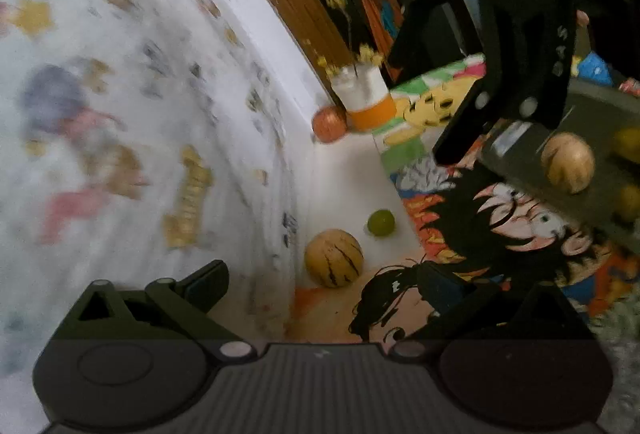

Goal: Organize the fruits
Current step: 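Move both grippers toward the striped melon and green grape beside the wall, then close the left gripper on the striped melon while the right grasps the green grape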

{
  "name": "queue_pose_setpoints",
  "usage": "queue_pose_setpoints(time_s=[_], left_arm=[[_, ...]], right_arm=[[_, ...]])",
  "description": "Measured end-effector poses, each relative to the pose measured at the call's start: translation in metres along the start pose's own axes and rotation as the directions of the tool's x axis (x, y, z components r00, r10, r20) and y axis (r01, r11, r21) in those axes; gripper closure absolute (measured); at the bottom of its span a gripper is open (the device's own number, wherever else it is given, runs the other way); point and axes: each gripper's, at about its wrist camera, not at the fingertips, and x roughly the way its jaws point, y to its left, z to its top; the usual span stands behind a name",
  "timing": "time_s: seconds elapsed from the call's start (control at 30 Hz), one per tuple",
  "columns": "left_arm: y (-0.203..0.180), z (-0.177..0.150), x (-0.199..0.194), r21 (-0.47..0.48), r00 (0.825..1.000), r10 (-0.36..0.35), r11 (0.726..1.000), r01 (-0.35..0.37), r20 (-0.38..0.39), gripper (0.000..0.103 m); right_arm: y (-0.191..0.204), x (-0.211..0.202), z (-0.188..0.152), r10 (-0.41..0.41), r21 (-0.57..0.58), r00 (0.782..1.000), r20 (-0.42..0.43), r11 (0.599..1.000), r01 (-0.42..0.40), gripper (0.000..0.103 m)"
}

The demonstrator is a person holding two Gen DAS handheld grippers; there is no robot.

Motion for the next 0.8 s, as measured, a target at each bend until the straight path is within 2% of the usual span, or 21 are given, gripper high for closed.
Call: queue_pose_setpoints(time_s=[0.2,0.43,0.53,0.6,0.67,0.8], left_arm=[[-0.005,-0.007,0.044,0.013,0.998,-0.021,1.0,0.021,-0.053,0.0],[0.005,-0.009,0.066,-0.056,0.998,-0.043,0.998,0.04,-0.047,0.001],[0.005,-0.009,0.07,-0.054,0.997,-0.06,0.997,0.058,-0.041,0.003],[0.005,-0.008,0.073,-0.048,0.997,-0.065,0.997,0.063,-0.045,0.009],[0.006,-0.007,0.077,-0.05,0.996,-0.07,0.996,0.068,-0.048,0.013],[0.011,-0.004,0.084,-0.065,0.996,-0.081,0.995,0.078,-0.043,0.016]], right_arm=[[-0.009,0.029,-0.006,0.012,0.011,1.0,-0.02,1.0,-0.012,0.015],[-0.012,0.056,-0.006,0.036,0.003,0.998,-0.056,0.999,-0.036,0.03],[-0.009,0.065,-0.004,0.033,-0.025,0.996,-0.089,0.999,-0.036,0.038],[-0.008,0.069,-0.002,0.026,-0.047,0.994,-0.105,0.998,-0.032,0.043],[-0.007,0.073,0.0,0.021,-0.059,0.992,-0.12,0.998,-0.028,0.044],[-0.003,0.082,0.004,0.028,-0.082,0.99,-0.135,0.996,-0.039,0.051]])
